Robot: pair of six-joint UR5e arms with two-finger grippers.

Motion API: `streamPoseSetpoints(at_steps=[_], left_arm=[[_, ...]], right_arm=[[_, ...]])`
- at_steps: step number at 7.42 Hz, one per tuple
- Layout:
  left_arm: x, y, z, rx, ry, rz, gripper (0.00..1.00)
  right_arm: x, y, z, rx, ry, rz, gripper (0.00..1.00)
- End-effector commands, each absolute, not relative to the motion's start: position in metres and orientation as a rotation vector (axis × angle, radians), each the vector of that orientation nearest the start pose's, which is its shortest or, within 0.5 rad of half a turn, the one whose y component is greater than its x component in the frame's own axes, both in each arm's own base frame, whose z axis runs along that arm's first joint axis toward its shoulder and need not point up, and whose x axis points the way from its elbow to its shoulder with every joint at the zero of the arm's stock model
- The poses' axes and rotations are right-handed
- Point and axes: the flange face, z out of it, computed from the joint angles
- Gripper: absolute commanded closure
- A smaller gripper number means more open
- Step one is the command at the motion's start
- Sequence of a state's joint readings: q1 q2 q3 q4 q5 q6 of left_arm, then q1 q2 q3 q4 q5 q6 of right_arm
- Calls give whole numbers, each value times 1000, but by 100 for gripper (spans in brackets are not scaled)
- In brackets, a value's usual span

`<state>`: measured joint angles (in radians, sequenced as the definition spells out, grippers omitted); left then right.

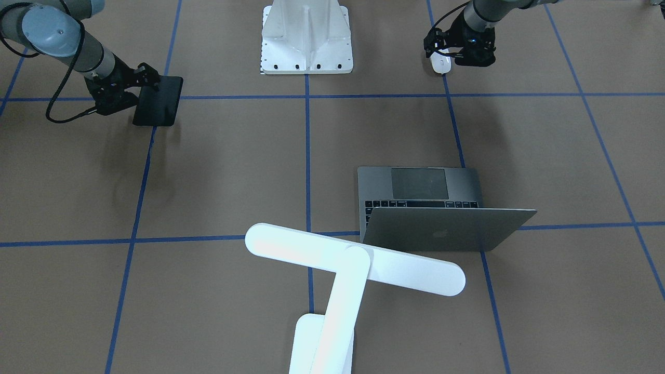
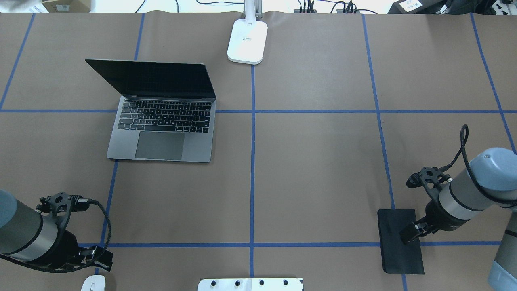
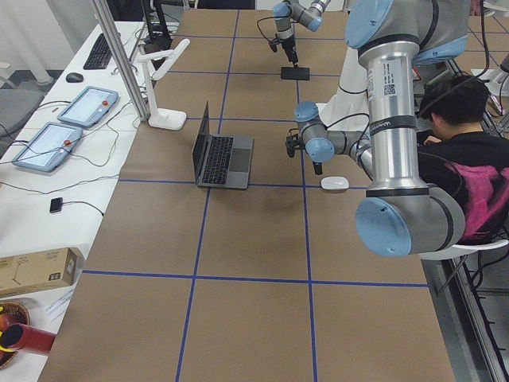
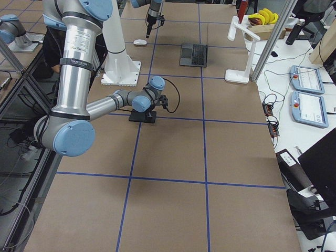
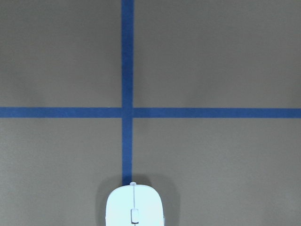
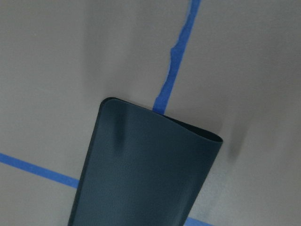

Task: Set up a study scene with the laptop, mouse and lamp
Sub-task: 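Grasp the black mousepad edge with the right gripper while the left gripper hovers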

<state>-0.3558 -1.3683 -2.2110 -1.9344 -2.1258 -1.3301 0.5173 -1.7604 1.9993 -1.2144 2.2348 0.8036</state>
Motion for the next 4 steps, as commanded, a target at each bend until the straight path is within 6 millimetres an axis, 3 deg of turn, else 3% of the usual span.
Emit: streamPoseSetpoints(at_steps=[1,4], left_arm=[[346,-215,397,-269,903,117,2],[342,-214,390,-264,916,118,3]], right_arm=[[-349,-258,502,-196,-838,-468,3],[-351,-256,512,-211,-820,-470,10]])
